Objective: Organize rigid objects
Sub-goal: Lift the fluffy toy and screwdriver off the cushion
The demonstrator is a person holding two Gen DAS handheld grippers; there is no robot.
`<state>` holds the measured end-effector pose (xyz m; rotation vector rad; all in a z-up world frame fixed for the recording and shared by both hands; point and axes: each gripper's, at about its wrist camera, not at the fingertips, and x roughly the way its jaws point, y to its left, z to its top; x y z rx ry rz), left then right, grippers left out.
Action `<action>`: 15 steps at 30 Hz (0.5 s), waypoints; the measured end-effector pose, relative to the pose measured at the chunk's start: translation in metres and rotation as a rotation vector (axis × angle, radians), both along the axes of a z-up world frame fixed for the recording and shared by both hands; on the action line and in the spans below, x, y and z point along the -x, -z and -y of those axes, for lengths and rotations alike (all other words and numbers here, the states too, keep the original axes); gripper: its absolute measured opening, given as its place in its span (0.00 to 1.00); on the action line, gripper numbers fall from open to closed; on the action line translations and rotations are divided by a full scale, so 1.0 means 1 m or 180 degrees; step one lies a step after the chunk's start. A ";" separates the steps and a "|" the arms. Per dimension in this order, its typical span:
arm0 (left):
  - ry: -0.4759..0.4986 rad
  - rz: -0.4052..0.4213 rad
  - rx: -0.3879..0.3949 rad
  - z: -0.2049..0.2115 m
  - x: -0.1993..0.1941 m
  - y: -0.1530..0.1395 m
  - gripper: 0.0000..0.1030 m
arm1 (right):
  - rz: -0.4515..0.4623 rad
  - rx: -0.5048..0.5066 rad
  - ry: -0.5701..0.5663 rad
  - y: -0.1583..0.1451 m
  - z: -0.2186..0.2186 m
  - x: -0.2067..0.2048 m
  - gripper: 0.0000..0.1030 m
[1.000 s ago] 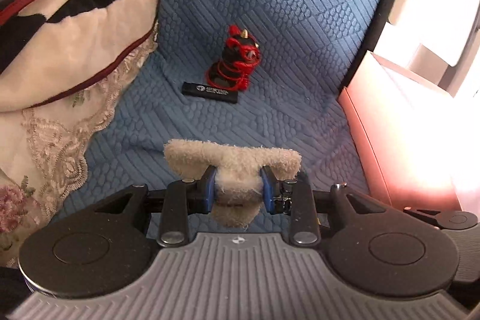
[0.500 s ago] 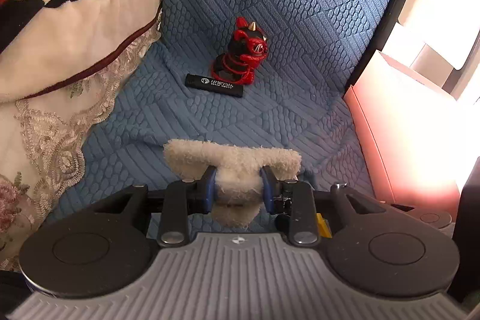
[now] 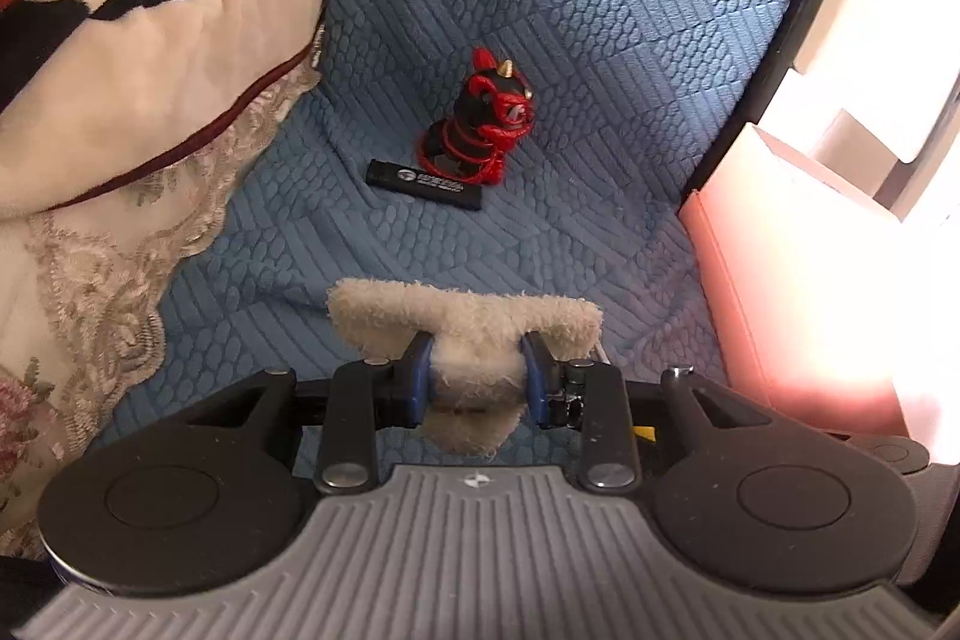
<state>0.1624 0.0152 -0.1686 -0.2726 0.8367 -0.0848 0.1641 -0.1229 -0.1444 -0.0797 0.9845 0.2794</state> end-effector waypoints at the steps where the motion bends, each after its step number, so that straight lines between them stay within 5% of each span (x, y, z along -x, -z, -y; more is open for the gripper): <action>1: 0.0008 -0.0001 0.0002 0.000 -0.001 0.000 0.35 | 0.0004 0.0010 0.0019 -0.001 0.002 0.000 0.19; 15: 0.0080 0.0195 0.0056 0.013 0.005 -0.015 0.35 | 0.0191 -0.0108 0.0009 -0.046 0.017 0.003 0.19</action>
